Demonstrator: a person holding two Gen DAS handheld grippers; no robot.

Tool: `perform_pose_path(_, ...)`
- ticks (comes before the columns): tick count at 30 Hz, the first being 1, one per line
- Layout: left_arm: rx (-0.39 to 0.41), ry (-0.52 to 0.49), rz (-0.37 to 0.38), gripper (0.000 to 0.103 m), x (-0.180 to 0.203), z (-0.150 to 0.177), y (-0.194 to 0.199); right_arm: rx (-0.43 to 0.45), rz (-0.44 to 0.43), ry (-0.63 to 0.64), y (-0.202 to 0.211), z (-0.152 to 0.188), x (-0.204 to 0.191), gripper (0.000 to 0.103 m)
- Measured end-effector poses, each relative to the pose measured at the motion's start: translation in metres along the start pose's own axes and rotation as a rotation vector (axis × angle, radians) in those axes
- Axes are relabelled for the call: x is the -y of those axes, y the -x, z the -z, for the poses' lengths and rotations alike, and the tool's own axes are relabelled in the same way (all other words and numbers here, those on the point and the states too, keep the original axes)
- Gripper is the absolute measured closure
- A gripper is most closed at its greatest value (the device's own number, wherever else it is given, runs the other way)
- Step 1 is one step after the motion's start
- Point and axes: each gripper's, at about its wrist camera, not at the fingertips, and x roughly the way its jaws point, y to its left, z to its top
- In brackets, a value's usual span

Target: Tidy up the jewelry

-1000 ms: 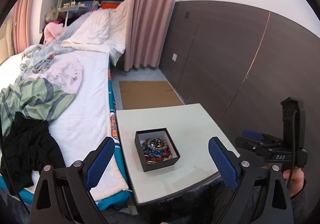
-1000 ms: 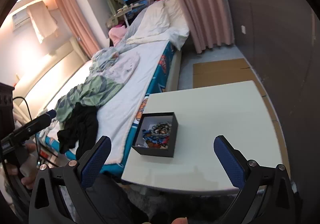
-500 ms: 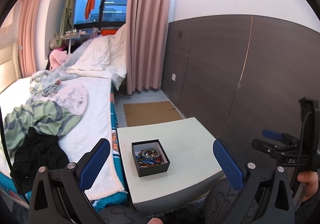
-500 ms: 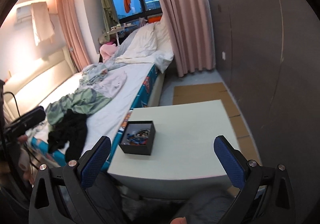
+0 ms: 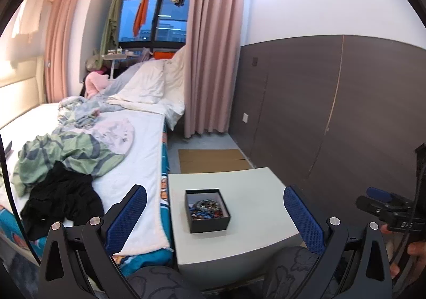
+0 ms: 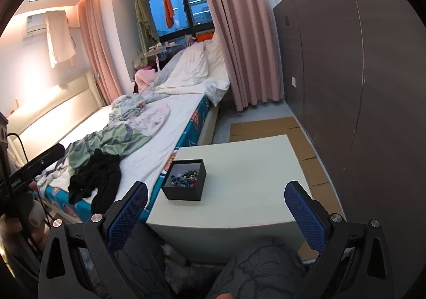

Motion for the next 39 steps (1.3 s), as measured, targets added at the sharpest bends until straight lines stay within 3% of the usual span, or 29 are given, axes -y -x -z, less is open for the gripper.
perform_pose_path(8, 0.0, -0.055, -0.083, 0.001, 0.003, 0.021, 0.009, 0.016, -0.043, 0.011, 0.0, 0.02, -0.007, 0.0)
perform_pose_path(39, -0.036, -0.034, -0.056, 0.001, 0.003, 0.036, 0.002, -0.039, -0.019, 0.023, -0.019, 0.035, -0.012, 0.0)
